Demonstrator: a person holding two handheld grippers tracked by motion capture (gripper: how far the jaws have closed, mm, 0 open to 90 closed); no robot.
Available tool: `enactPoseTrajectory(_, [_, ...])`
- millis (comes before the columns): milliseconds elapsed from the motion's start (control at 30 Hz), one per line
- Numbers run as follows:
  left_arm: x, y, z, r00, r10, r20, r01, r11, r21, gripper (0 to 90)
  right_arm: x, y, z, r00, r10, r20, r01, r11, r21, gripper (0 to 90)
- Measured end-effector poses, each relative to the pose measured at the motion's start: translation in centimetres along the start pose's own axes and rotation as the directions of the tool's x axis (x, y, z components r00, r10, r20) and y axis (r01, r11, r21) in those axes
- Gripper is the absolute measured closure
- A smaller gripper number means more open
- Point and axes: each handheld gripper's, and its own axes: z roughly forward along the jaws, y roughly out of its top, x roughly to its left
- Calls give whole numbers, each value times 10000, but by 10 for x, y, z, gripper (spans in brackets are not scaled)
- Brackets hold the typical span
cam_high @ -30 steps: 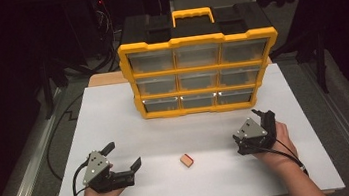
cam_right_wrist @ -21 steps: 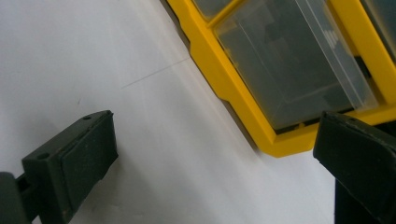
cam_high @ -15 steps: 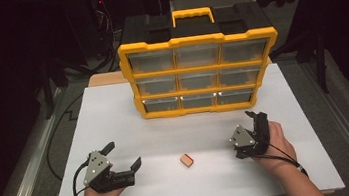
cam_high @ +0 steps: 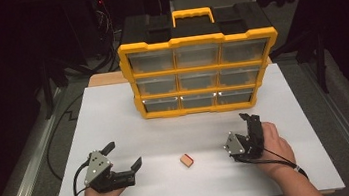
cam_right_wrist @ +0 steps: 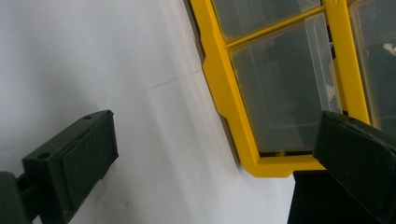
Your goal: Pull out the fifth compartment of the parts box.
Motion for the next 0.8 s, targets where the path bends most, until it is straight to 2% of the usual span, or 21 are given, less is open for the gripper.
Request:
enactPoseTrajectory(67, [0, 0, 0, 10000, 1, 7, -1, 10000, -7, 3, 1, 2, -1, 9995, -308, 71, 308, 9995, -25, 4])
enactPoseTrajectory(400, [0, 0, 0, 10000, 15, -2, -15, 10000, -4, 3, 5, 8, -3, 9932, -1119, 318, 1114, 9936, 175, 4])
enactPoseTrajectory(567, [-1, 0, 1, 10000, 31, 54, -31, 10000, 48, 3, 8, 11, -4, 9850, -1659, 469, 1651, 9861, 212, 5])
enactPoseTrajectory(633, [-1, 0, 1, 10000, 29, 83, -29, 10000, 62, 3, 9, 11, -4, 9853, -1638, 482, 1627, 9864, 249, 5])
enactPoseTrajectory(800, [-2, 0, 2, 9999, 19, 110, -20, 10000, 84, 3, 11, 13, -5, 9769, -2041, 628, 2026, 9788, 284, 6])
